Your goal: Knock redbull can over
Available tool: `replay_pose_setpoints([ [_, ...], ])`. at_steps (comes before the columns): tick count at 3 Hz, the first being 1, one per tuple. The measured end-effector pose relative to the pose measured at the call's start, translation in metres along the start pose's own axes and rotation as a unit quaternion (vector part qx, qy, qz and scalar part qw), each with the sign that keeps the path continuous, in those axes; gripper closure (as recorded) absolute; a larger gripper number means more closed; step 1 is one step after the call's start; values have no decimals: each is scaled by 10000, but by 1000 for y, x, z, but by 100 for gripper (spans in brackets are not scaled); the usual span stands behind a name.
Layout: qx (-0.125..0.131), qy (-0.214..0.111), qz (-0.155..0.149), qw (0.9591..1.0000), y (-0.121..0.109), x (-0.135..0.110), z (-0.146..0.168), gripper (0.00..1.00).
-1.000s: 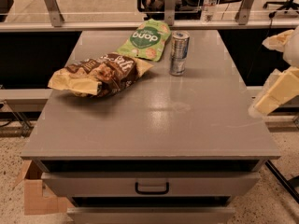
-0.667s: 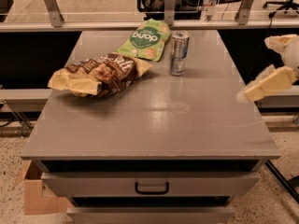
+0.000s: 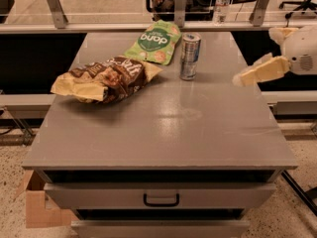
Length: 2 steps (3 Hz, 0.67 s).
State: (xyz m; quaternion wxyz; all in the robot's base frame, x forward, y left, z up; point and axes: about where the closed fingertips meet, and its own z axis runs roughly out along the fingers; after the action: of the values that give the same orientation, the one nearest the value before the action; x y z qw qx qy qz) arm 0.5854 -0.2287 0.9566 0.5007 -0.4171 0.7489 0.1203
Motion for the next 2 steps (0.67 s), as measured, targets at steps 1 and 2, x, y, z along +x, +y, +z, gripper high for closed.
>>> replay_pose_setpoints([
  [1,-27,20,-36,10000,0,-2,9,0],
  [2,84,-136,23,9999,-2,1,23,0],
])
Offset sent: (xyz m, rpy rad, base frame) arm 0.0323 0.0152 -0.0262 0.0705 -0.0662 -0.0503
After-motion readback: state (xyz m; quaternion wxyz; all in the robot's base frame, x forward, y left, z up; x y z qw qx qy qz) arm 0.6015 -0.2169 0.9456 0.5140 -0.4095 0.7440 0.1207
